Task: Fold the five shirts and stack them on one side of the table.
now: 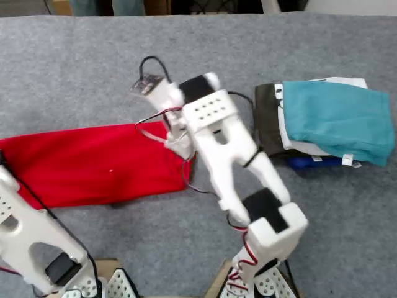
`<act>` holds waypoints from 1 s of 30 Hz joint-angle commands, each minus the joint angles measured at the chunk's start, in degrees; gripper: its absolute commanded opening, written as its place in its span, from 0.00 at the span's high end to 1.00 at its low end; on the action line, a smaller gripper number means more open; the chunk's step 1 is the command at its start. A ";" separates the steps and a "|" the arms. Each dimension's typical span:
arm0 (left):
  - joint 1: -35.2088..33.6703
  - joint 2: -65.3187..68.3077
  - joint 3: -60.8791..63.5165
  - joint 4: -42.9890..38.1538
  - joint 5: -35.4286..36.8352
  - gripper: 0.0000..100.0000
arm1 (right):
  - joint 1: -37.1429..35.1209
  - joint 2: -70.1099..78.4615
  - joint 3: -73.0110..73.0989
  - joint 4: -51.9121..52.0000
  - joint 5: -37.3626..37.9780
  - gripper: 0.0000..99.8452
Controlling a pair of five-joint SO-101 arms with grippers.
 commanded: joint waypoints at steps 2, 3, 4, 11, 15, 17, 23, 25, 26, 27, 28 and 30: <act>-2.77 -3.96 -8.40 0.53 -1.41 0.97 | 6.68 -5.67 -4.97 -0.88 -0.09 0.98; -2.68 -3.96 -9.19 0.53 -1.41 0.97 | 7.91 -5.93 -6.73 -0.88 -0.09 0.98; -2.42 -3.96 -9.71 0.62 -1.41 0.97 | 9.23 -5.93 -8.75 -0.88 -0.09 0.98; 4.18 -13.01 1.01 0.70 -1.14 0.97 | 15.65 -5.93 -24.04 -2.99 -0.09 0.98; 12.26 -23.74 16.22 0.62 -1.14 0.97 | 18.81 -5.93 -30.02 -4.13 -0.09 0.98; 16.92 -28.84 25.19 0.53 -0.35 0.97 | 21.19 -5.85 -30.90 -4.13 0.00 0.98; 30.29 -36.92 37.58 0.35 5.71 0.97 | 29.45 -5.85 -26.51 -5.10 6.77 0.97; 34.86 -37.80 38.02 0.35 9.05 0.97 | 31.03 -6.29 -25.54 -6.77 10.11 0.97; 36.97 -37.98 37.85 0.35 10.73 0.97 | 32.00 -6.29 -25.71 -6.42 10.99 0.97; 39.08 -37.98 37.76 0.35 12.22 0.97 | 32.79 -6.29 -25.71 -6.15 11.69 0.97; 41.36 -37.98 37.76 0.35 13.63 0.97 | 33.58 -6.29 -25.54 -6.07 11.87 0.97; 45.67 -37.80 37.76 0.35 15.65 0.97 | 35.60 -6.29 -25.63 -6.15 11.87 0.97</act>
